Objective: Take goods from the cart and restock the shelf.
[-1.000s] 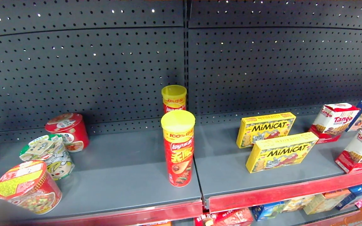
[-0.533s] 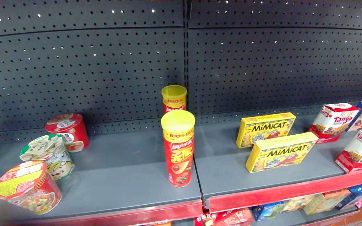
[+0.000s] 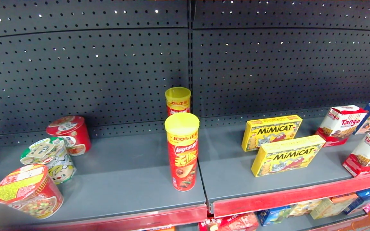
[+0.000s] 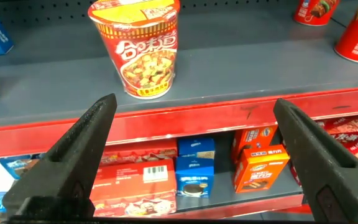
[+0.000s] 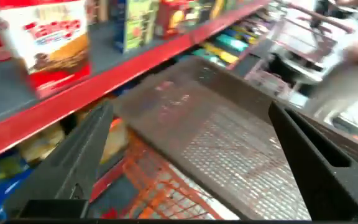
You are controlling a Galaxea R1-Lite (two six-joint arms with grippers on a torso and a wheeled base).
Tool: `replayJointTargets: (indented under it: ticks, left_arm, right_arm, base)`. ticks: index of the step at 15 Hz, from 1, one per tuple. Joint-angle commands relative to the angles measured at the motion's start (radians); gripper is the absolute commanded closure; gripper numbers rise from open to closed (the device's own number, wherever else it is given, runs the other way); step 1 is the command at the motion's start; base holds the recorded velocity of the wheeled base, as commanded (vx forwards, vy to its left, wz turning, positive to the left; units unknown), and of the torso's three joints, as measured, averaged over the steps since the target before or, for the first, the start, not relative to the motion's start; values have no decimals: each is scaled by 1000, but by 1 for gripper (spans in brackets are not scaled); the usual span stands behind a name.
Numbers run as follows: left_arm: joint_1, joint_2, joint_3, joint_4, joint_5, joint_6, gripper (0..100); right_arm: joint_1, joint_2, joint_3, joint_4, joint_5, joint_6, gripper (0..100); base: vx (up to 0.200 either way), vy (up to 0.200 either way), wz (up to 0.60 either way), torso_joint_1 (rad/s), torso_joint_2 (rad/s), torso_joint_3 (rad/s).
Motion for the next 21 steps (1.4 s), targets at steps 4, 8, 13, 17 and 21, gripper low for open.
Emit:
replayJointTargets:
  ticks: [4, 8, 13, 17, 21]
  left_arm:
    - [1, 4, 0, 0, 0, -1, 0]
    - [1, 4, 0, 0, 0, 1, 0]
    - [1, 4, 0, 0, 0, -1, 0]
    - [1, 4, 0, 0, 2, -1, 0]
    - [1, 4, 0, 0, 0, -1, 0]
  right_arm:
    - [-78, -159, 142, -45, 521, -17, 0]
    - [3, -267, 224, -39, 581, -23, 0]
    - [-6, -302, 261, -25, 674, -2, 0]
    - [-6, -302, 261, -25, 674, 101, 0]
    - [-7, -302, 261, -24, 674, 181, 0]
  base:
    - [0, 0, 0, 0, 0, 0]
    - [0, 0, 0, 0, 0, 0]
    - [0, 0, 0, 0, 0, 0]
    - [0, 0, 0, 0, 0, 0]
    - [0, 0, 0, 0, 0, 0]
